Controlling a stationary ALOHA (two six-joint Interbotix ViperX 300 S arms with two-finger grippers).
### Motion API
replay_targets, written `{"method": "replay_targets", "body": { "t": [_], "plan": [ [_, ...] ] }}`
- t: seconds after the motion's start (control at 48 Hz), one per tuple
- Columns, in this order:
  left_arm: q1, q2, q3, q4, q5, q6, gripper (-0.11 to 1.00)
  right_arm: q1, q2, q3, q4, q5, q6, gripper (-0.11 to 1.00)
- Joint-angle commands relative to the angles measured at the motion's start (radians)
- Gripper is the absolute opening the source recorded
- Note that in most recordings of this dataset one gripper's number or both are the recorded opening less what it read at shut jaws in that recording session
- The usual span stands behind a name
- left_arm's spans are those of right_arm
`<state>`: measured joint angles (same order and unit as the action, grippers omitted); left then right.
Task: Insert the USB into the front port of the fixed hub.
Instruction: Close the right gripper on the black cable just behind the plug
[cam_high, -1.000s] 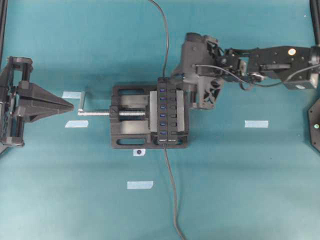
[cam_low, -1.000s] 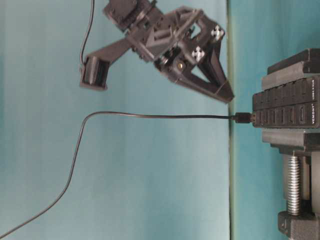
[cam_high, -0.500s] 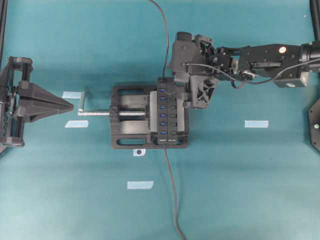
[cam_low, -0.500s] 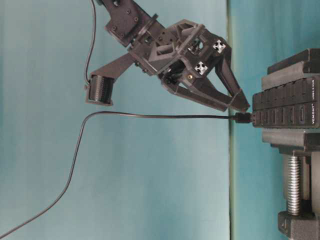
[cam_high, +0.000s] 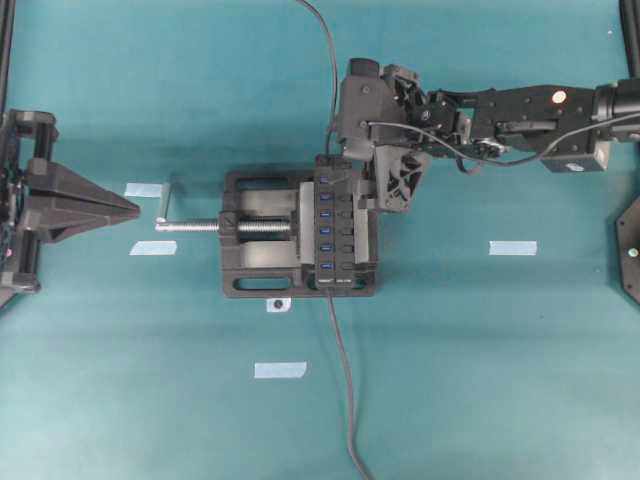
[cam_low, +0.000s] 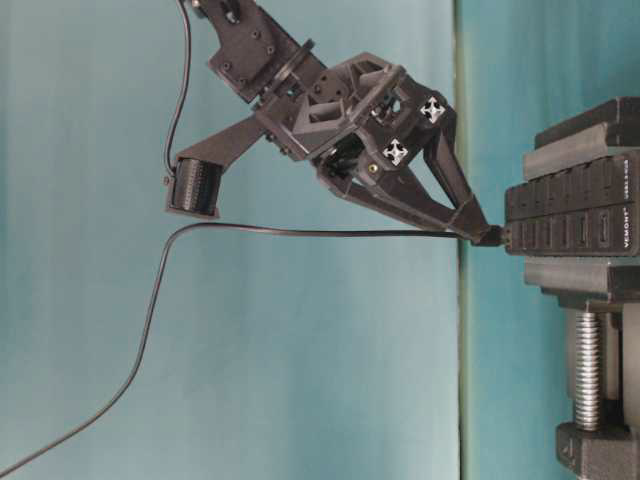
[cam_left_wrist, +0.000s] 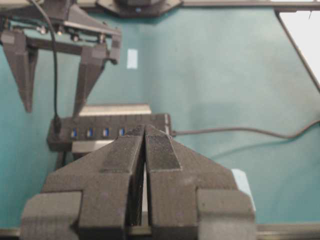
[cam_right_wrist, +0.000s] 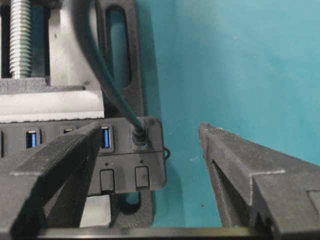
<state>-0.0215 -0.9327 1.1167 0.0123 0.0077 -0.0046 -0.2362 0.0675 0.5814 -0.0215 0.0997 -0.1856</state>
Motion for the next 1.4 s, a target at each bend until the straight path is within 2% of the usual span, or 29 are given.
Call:
{"method": "replay_targets", "body": {
  "t": [0.0,0.666,0.833,1.166,1.249,1.374],
  "plan": [
    [0.0,0.003,-0.008,0.003,-0.003,-0.003,0.0,0.0,-0.015,-0.021,0.002,-0.008,-0.005,0.77],
    [0.002,0.002,-0.005,0.003,-0.005,-0.005,0.0,0.0,0.003,-0.021,0.002,-0.048,-0.003,0.74],
    [0.0,0.002,-0.005,0.003,-0.005,-0.005,0.0,0.002,0.005,-0.023,0.002,-0.044,-0.003,0.59],
    [0.0,0.002,-0.003,0.003,-0.006,-0.005,0.0,0.006,0.005,-0.023,0.002,-0.043,-0.005,0.13],
    [0.002,0.002,-0.003,0.003,-0.006,-0.005,0.0,0.008,0.003,-0.023,0.002,-0.041,-0.003,0.07],
    [0.002,0.002,-0.003,0.003,-0.008,-0.005,0.0,0.008,0.002,-0.023,0.003,-0.04,-0.003,0.05]
  ]
}}
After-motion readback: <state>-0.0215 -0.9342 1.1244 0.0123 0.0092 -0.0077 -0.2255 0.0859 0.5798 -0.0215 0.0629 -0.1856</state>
